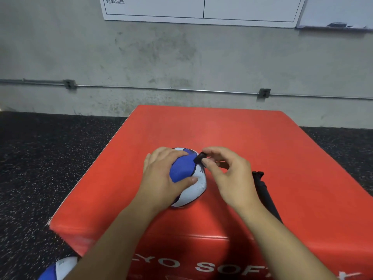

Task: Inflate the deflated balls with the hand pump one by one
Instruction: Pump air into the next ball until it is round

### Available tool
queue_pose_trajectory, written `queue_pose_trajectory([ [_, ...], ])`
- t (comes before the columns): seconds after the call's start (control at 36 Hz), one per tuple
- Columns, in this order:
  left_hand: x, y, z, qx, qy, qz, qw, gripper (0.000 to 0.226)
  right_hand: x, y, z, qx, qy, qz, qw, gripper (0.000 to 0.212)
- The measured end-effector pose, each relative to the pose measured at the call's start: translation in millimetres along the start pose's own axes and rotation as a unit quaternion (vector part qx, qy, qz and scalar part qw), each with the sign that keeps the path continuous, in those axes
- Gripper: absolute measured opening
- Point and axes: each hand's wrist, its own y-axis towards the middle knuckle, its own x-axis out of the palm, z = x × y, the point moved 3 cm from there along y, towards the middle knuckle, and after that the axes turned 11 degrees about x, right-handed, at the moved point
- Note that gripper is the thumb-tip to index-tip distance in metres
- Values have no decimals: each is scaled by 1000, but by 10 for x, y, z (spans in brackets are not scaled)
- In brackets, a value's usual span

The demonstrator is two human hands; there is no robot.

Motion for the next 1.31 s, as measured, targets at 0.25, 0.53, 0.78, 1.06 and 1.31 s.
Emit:
queue_pose_trajectory([
  [0.25,-30,-49,-1,-1,-26,14,1000,64,68,16,95,16,-24,-9,1000,36],
  [0.53,52,65,74,48,-8,48,998,57,-510,175,413,104,-81,32,991,13],
  [0.78,289,288,243,56,-25,100,993,58,-1144,62,1012,273,-394,-50,876,42],
  [1.06,573,415,394,69,-36,83,994,59,-1586,-105,1190,355,-435,-30,827,60],
  [1.31,766,502,386,46,6,37,998,74,-1935,-91,1175,321,-163,85,929,58],
])
